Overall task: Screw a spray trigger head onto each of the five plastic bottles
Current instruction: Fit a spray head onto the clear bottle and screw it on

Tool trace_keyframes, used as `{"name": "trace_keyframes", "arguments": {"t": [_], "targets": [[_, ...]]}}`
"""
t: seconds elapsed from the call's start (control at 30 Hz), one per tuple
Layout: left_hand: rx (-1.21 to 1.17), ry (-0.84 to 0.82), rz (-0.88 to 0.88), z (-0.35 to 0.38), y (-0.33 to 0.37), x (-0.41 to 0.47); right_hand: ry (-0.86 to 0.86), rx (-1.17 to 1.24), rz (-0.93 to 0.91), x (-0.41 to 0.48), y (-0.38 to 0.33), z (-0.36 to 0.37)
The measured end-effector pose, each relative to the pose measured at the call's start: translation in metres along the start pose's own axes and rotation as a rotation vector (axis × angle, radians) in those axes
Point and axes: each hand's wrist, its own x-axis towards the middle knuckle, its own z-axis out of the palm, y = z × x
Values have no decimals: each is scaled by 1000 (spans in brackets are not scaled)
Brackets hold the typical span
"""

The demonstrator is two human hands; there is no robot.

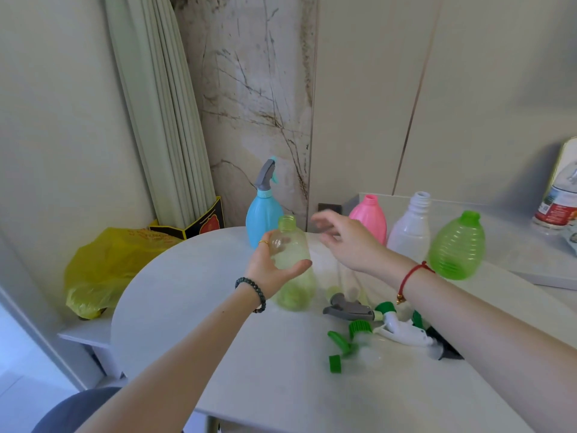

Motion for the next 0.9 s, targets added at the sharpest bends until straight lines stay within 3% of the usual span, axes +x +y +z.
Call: {"name": "trace_keyframes", "arguments": {"t": [0.13, 0.2, 0.43, 0.63, 0.77, 0.9], "targets": [[42, -31, 19, 1, -2, 3, -434, -363, 133, -22, 24, 7], [43, -29, 21, 2, -2, 4, -503, -419, 128, -34, 33, 19], [48, -39, 9, 2, -5, 6, -279, -189, 73, -36, 25, 8], [31, -44, 2, 2, -6, 6, 139, -111, -47, -15, -26, -81], [32, -38, 6, 3, -4, 6, 129, -78, -117, -5, -67, -137], [36, -34, -7, 3, -3, 7, 53, -195, -162, 2, -100, -169]]}}
